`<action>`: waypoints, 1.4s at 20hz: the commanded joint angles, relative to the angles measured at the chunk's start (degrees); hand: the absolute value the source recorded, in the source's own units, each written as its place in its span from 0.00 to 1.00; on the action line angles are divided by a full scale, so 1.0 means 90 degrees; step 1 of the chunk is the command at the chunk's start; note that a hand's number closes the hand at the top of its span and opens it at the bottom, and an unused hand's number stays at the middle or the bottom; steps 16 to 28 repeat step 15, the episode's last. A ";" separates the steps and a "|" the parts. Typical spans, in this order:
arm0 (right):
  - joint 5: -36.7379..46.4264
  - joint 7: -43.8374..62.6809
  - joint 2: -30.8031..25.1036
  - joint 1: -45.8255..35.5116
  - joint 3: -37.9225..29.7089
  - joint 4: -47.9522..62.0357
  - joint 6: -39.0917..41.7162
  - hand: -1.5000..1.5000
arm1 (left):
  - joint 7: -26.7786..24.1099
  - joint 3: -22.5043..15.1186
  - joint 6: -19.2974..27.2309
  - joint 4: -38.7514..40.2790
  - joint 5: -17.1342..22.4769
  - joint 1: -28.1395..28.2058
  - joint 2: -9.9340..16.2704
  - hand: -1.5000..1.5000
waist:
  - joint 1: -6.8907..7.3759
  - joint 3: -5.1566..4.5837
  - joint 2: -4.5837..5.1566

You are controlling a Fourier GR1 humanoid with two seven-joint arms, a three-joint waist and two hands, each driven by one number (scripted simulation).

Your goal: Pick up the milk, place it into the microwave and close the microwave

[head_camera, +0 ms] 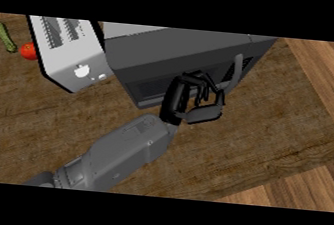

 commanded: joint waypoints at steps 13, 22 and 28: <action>-0.0408 0.0080 -0.0298 -0.0441 -0.0080 0.0672 0.0334 0.00 | -0.0046 0.0074 -0.0126 0.0580 0.0388 -0.0573 0.0003 1.00 | 0.0019 -0.0010 0.0101; -0.0413 0.0114 -0.0358 -0.0476 -0.0081 0.0778 0.0369 0.00 | 0.0020 0.0055 -0.0136 0.0582 0.0468 -0.0642 0.0003 1.00 | 0.0047 -0.0006 0.0080; -0.0413 0.0114 -0.0358 -0.0476 -0.0081 0.0778 0.0369 0.00 | 0.0020 0.0055 -0.0136 0.0582 0.0468 -0.0642 0.0003 1.00 | 0.0047 -0.0006 0.0080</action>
